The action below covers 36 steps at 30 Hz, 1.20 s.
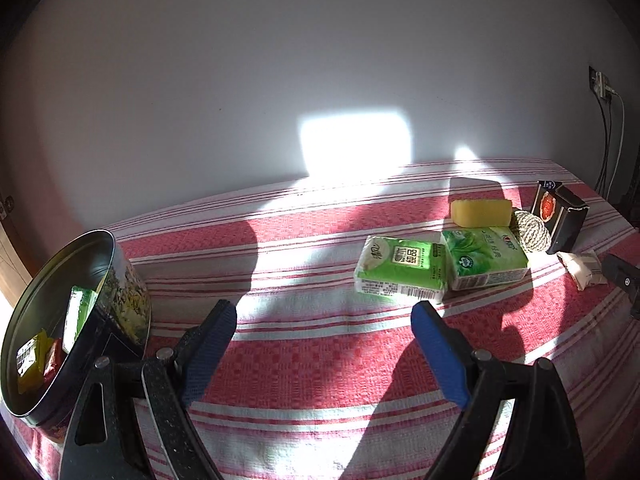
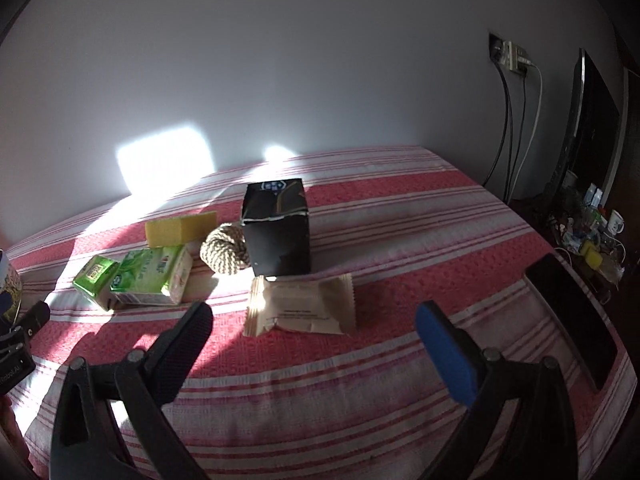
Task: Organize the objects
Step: 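Move both open tools back toward the remaining items on the cloth, then grasp the green tissue pack with the left tool while the right tool grasps the beige pastry packet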
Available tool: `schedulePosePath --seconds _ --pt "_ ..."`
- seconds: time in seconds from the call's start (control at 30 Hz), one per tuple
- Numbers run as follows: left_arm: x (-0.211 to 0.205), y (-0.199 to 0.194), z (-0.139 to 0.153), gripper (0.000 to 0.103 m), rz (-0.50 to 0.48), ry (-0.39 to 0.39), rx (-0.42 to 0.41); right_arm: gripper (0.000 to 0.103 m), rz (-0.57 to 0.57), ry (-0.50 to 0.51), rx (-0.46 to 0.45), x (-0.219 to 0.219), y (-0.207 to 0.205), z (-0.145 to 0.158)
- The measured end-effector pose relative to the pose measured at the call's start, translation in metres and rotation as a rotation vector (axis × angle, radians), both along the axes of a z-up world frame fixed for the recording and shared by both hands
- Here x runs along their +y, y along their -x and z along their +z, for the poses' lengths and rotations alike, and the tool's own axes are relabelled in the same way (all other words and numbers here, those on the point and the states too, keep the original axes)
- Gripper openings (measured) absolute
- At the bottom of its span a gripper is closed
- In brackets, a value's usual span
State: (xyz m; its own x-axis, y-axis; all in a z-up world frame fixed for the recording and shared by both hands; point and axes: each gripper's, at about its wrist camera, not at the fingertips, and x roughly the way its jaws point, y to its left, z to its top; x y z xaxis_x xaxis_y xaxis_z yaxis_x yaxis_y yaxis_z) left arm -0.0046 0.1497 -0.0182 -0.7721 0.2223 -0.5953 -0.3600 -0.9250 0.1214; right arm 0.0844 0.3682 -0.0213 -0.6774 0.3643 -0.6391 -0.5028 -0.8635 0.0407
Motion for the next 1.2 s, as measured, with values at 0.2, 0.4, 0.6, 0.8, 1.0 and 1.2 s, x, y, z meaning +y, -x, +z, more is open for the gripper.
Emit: schedulePosePath --seconds 0.2,0.4,0.6,0.8,1.0,1.2 --pt "0.021 0.01 -0.01 0.091 -0.031 0.041 -0.067 0.103 0.027 0.067 -0.086 0.014 0.024 -0.011" --pt "0.025 0.026 -0.016 0.091 -0.015 0.037 -0.138 0.103 0.021 0.054 -0.193 0.017 0.051 -0.022" --pt "0.031 0.038 -0.015 0.091 -0.045 0.013 -0.174 0.077 0.038 0.067 -0.232 0.018 0.056 -0.031" --pt "0.041 0.048 -0.014 0.091 -0.09 0.0 -0.201 0.062 0.054 0.077 -0.187 0.019 0.05 -0.025" --pt "0.056 0.06 -0.024 0.091 -0.103 0.022 -0.236 0.055 0.068 0.127 -0.12 0.018 0.045 -0.013" --pt "0.058 0.067 -0.026 0.091 -0.102 0.016 -0.25 0.056 0.077 0.17 -0.128 0.023 0.045 -0.021"
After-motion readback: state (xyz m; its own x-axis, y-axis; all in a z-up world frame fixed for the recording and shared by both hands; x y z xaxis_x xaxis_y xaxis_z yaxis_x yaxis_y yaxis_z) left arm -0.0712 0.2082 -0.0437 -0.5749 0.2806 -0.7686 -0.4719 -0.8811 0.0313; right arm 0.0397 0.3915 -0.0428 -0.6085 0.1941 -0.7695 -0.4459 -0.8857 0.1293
